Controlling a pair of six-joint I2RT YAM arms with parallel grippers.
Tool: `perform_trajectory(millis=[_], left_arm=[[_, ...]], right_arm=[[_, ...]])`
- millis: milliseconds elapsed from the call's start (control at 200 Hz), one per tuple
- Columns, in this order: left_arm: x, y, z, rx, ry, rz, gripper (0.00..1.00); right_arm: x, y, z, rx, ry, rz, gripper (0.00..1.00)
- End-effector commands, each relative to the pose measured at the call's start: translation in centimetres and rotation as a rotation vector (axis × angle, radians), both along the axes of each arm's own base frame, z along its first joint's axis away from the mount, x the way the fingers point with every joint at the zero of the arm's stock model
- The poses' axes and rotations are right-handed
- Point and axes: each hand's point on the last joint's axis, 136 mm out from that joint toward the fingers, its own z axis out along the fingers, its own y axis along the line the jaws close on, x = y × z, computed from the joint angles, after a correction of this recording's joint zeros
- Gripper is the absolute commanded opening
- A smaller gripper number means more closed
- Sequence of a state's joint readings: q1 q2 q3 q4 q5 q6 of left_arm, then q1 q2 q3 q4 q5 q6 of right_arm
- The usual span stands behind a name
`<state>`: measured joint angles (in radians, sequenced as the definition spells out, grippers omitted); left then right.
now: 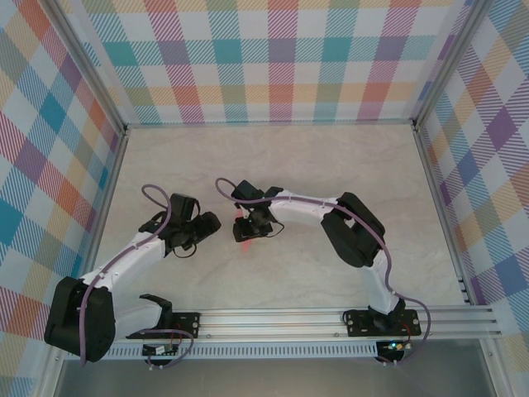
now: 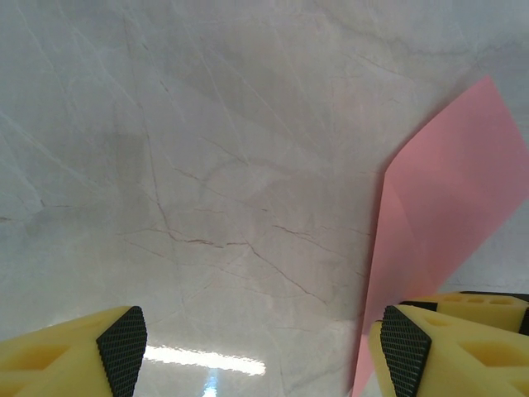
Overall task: Fold a paper plane with a square sheet of paper (pick it up from the middle)
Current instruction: Rotate the paper at the center of the table.
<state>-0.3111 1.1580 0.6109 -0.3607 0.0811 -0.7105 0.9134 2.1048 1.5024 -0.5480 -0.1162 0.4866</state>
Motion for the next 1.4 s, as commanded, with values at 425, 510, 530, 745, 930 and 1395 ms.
perform_trajectory(millis=[425, 510, 530, 745, 930, 1395], left_arm=[[1.5, -6.5, 2.3, -0.322, -0.111, -0.241, 0.53], [2.0, -7.7, 2.1, -0.357, -0.109, -0.264, 0.42], [2.1, -7.9, 2.1, -0.360, -0.109, -0.266, 0.40], [3.8, -8.0, 1.3, -0.319, -0.103, -0.221, 0.36], [4.4, -7.5, 0.8, -0.293, -0.094, -0.174, 0.36], [4.8, -7.5, 0.0, -0.285, -0.066, -0.162, 0.37]], right_arm=[[-5.4, -3.8, 2.6, 0.202, 0.024, 0.403, 0.43], [-4.5, -3.6, 4.2, 0.239, -0.015, 0.359, 0.42], [-4.4, -3.5, 4.8, 0.256, -0.028, 0.348, 0.42], [-2.8, -4.5, 5.5, 0.184, -0.055, 0.024, 0.30], [-5.5, -4.3, 3.6, 0.123, 0.008, -0.029, 0.27], [-7.4, -4.3, -0.5, 0.023, 0.074, 0.008, 0.25]])
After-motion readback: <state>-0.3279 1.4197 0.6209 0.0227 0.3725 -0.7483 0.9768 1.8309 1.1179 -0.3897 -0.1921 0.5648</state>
